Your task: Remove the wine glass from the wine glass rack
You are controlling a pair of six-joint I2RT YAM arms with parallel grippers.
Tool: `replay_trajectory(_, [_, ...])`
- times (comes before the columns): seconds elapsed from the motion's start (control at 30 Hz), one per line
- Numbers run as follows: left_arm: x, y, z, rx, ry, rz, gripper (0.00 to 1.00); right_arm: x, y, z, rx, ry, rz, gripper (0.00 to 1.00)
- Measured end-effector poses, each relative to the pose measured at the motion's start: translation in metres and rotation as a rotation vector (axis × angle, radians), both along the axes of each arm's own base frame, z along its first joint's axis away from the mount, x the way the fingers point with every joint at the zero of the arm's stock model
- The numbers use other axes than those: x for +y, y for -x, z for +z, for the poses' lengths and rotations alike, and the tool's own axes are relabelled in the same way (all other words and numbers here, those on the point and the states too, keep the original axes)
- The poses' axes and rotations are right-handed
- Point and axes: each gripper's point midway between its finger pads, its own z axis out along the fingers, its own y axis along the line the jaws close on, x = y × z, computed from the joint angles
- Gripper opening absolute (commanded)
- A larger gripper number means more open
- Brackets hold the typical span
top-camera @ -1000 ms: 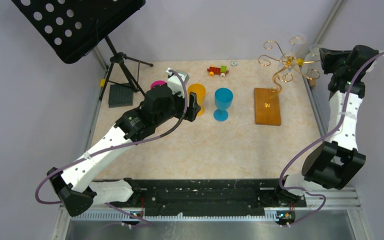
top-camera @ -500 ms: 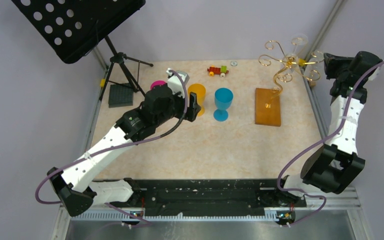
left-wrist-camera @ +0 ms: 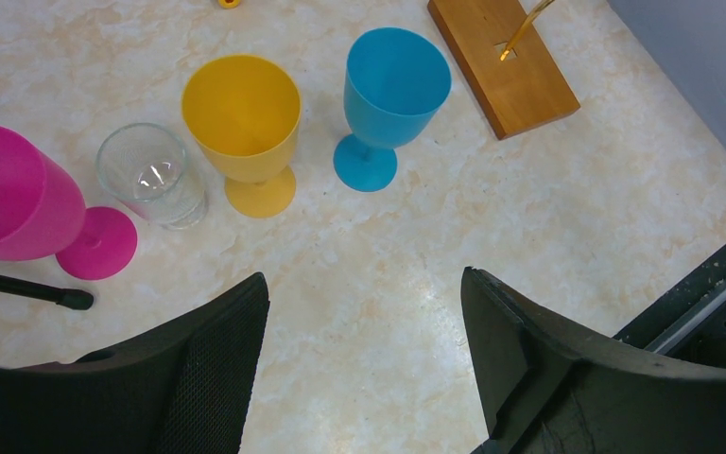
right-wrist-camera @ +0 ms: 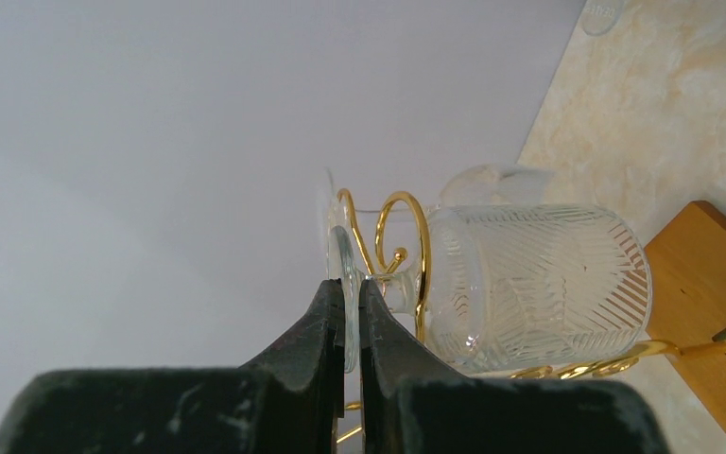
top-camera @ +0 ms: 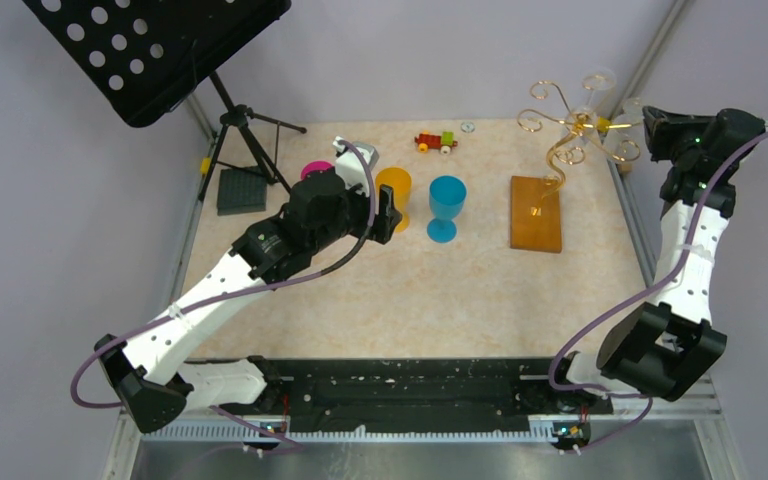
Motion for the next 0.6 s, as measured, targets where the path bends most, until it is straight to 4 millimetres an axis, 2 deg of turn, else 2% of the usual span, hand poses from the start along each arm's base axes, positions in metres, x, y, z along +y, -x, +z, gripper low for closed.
replay_trajectory(0.27, [0.000, 0.000, 0.000, 0.000, 0.000, 0.001, 0.78, 0.014, -0.001, -0.004, 0.009, 0.000, 0.083, 0.00])
replay_trajectory(0.6, [0.000, 0.000, 0.000, 0.000, 0.000, 0.001, 0.78, 0.024, -0.021, -0.004, -0.013, 0.015, 0.194, 0.00])
